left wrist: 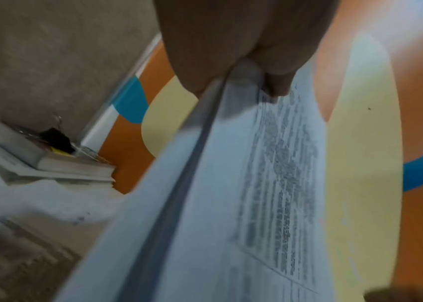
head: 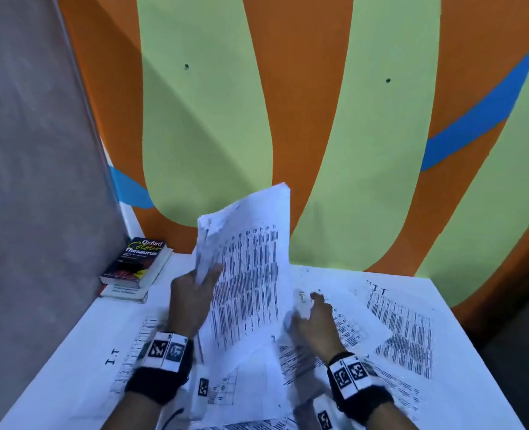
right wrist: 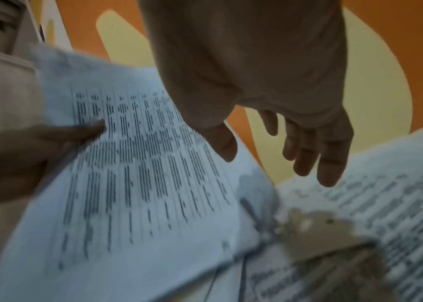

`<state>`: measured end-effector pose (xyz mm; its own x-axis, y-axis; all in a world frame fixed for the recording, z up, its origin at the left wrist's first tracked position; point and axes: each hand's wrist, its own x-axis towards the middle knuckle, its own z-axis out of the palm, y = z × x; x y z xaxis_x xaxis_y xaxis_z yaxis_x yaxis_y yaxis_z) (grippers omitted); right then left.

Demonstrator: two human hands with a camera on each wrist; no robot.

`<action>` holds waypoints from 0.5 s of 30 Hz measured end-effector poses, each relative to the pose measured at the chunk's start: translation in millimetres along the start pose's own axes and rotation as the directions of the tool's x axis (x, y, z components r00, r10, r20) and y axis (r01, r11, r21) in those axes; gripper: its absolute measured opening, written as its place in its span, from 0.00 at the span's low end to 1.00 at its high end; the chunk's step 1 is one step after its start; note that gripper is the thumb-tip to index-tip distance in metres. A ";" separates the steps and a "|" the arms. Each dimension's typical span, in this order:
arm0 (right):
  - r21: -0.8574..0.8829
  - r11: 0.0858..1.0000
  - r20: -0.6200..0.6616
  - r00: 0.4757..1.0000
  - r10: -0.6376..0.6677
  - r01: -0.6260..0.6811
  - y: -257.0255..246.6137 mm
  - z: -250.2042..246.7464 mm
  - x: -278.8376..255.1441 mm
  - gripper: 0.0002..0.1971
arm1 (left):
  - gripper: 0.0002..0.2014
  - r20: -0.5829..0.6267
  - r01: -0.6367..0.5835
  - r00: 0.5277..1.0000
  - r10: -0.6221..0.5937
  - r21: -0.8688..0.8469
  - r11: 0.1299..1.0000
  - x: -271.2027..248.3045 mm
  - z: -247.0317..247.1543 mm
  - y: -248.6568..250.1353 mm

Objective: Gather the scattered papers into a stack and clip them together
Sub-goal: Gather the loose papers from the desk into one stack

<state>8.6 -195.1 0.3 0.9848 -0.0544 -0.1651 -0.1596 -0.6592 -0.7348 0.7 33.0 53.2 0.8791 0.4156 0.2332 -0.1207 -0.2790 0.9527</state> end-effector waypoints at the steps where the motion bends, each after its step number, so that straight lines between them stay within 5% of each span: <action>1: -0.105 0.994 0.011 1.000 -0.021 0.022 3.7 10.9 2.8 0.27 | 0.24 -0.068 -0.052 0.996 0.053 0.012 0.999 5.8 -9.5 -0.1; 4: -0.303 0.917 0.116 0.965 -0.236 0.261 -8.6 42.9 11.2 0.21 | 0.19 -0.263 -0.190 0.941 0.213 0.113 0.975 20.6 -42.2 2.1; 7: -0.400 0.775 0.300 0.869 -0.394 0.489 -40.7 69.7 17.5 0.18 | 0.20 -0.403 -0.188 0.883 0.240 0.163 0.968 31.2 -72.9 1.7; 10: -0.486 0.672 0.427 0.823 -0.375 0.559 -68.7 99.9 34.1 0.21 | 0.23 -0.461 -0.155 0.859 0.224 0.183 0.971 40.9 -96.5 -6.1; 15: -0.595 0.629 0.483 0.848 -0.219 0.501 -90.3 156.4 46.6 0.44 | 0.20 -0.489 -0.143 0.848 0.206 0.162 0.976 47.3 -115.7 -8.3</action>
<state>58.2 -20.8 -44.0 0.8368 0.4605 -0.2963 0.4341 -0.8877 -0.1536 -10.1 155.1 78.9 0.4951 0.7181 0.4891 -0.1693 -0.4724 0.8650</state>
